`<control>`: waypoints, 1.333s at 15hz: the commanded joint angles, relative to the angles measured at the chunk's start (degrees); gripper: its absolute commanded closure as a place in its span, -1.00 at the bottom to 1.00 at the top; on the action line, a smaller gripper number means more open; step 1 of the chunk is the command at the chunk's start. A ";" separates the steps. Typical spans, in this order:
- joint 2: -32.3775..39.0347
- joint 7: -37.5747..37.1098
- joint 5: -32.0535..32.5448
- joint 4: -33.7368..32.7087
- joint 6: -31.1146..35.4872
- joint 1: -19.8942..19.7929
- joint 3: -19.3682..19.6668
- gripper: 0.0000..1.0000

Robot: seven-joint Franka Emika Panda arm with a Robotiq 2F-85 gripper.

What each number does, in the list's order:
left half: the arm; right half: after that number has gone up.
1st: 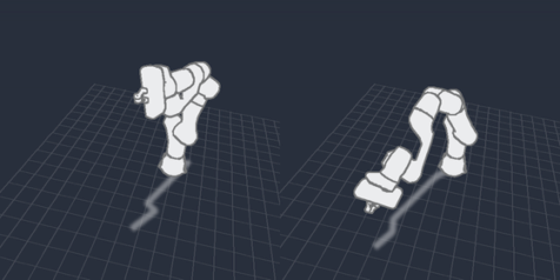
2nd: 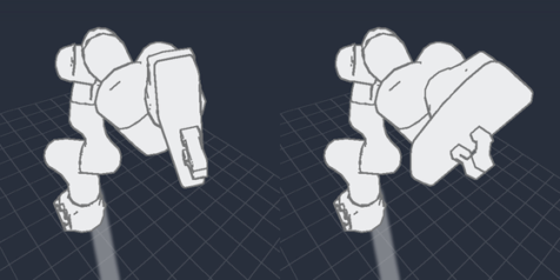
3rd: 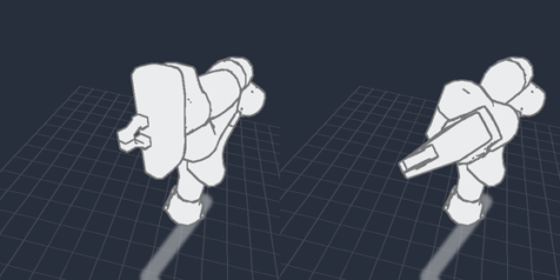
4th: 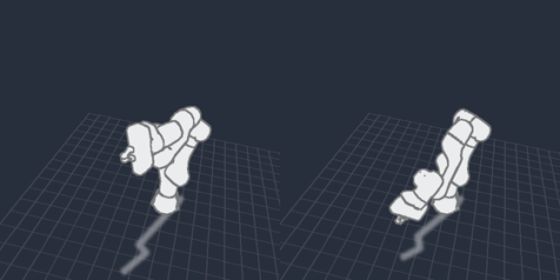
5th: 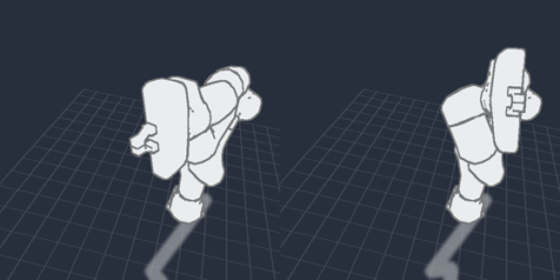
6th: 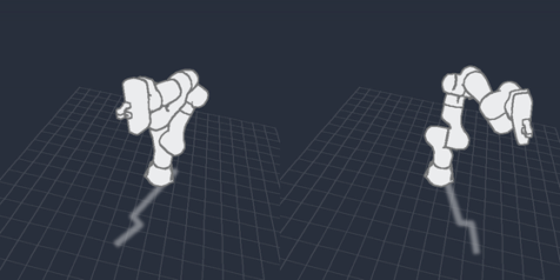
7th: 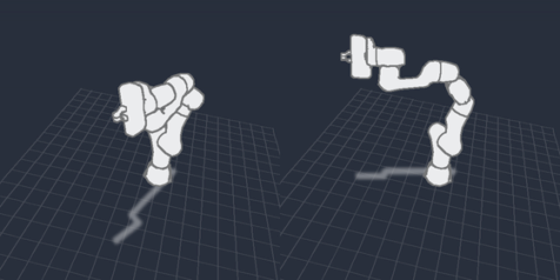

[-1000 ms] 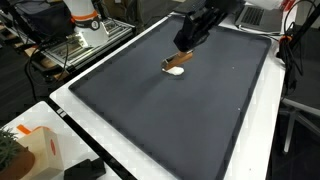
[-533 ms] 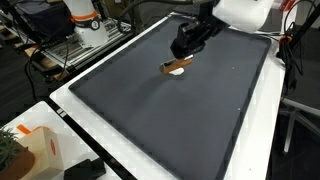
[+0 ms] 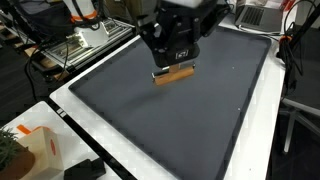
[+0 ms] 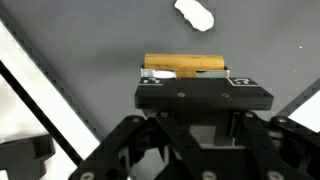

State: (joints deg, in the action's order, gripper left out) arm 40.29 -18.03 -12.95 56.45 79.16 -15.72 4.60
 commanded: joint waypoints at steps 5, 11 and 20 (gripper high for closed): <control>-18.10 10.14 -1.07 22.60 7.98 -0.71 -0.61 0.56; -31.27 13.78 -3.93 37.47 13.04 1.43 0.38 0.56; -51.64 29.34 0.39 62.72 24.44 4.48 2.32 0.56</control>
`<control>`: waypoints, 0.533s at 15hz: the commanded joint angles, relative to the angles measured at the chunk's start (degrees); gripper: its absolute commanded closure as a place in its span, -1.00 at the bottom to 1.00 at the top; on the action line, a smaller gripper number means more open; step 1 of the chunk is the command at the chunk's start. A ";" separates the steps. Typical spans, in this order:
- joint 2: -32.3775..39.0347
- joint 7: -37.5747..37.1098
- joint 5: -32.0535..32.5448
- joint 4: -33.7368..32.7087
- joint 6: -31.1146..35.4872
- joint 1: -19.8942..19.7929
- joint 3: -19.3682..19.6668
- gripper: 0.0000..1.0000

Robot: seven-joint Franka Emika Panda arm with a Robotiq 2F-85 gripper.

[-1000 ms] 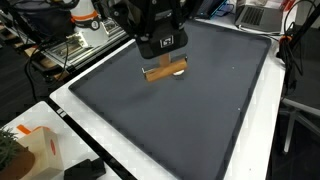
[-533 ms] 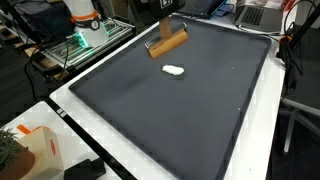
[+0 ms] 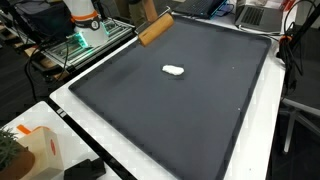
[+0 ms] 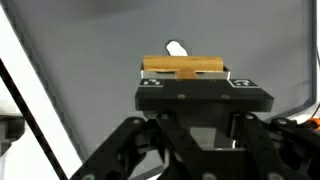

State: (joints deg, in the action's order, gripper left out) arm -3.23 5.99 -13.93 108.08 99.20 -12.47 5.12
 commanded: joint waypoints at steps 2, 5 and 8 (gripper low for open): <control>-3.83 3.11 0.69 5.58 1.80 1.79 2.05 0.06; -6.43 4.39 0.95 9.39 3.01 1.90 2.52 0.56; -13.45 -5.55 5.15 17.33 9.81 3.12 -0.33 0.56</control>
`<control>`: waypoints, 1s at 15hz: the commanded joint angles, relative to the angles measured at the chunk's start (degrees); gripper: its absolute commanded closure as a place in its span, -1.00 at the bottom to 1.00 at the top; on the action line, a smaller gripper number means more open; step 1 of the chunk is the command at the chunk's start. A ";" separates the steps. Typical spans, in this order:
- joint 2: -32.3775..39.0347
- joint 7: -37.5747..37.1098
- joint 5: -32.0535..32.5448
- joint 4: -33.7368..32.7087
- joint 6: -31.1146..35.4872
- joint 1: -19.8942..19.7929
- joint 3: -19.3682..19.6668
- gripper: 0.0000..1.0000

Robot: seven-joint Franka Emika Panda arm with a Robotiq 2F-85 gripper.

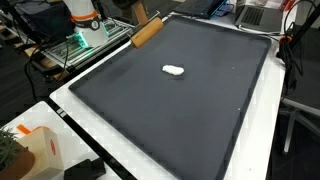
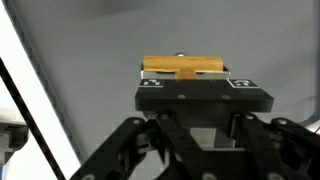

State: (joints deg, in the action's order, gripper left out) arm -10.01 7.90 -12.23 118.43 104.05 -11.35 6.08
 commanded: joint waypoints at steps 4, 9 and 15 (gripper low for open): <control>-13.77 -22.07 7.81 13.25 4.83 5.34 -7.20 0.56; -16.82 -40.67 8.27 14.44 4.49 9.52 -17.60 0.56; -13.18 -48.07 8.40 11.85 3.99 8.69 -19.21 0.56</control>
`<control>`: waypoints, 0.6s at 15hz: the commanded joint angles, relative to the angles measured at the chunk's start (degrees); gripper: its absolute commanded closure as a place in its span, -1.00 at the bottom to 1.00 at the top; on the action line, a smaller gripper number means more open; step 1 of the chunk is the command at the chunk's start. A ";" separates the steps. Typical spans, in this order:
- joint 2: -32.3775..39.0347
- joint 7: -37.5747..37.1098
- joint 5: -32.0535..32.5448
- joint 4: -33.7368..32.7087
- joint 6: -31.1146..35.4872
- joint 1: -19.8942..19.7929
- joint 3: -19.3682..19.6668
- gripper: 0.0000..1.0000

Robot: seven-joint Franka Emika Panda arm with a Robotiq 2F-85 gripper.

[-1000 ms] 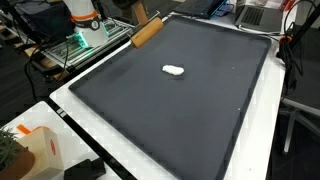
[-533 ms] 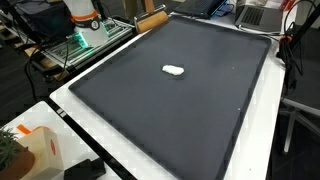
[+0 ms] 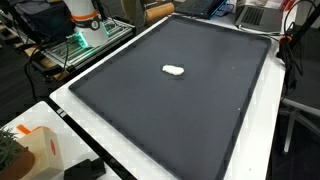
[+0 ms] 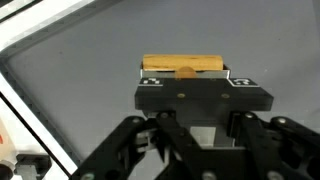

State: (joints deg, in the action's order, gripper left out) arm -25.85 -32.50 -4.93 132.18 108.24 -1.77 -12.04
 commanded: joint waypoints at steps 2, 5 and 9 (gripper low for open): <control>6.46 -13.87 1.97 -3.34 3.37 -1.90 -1.29 0.56; 14.29 -23.09 6.15 -6.62 9.14 -3.25 -0.41 0.56; 24.75 -37.58 17.99 -12.38 13.43 -3.44 1.80 0.56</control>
State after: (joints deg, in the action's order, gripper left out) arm -8.54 -60.49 5.98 125.52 121.43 -5.58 -11.83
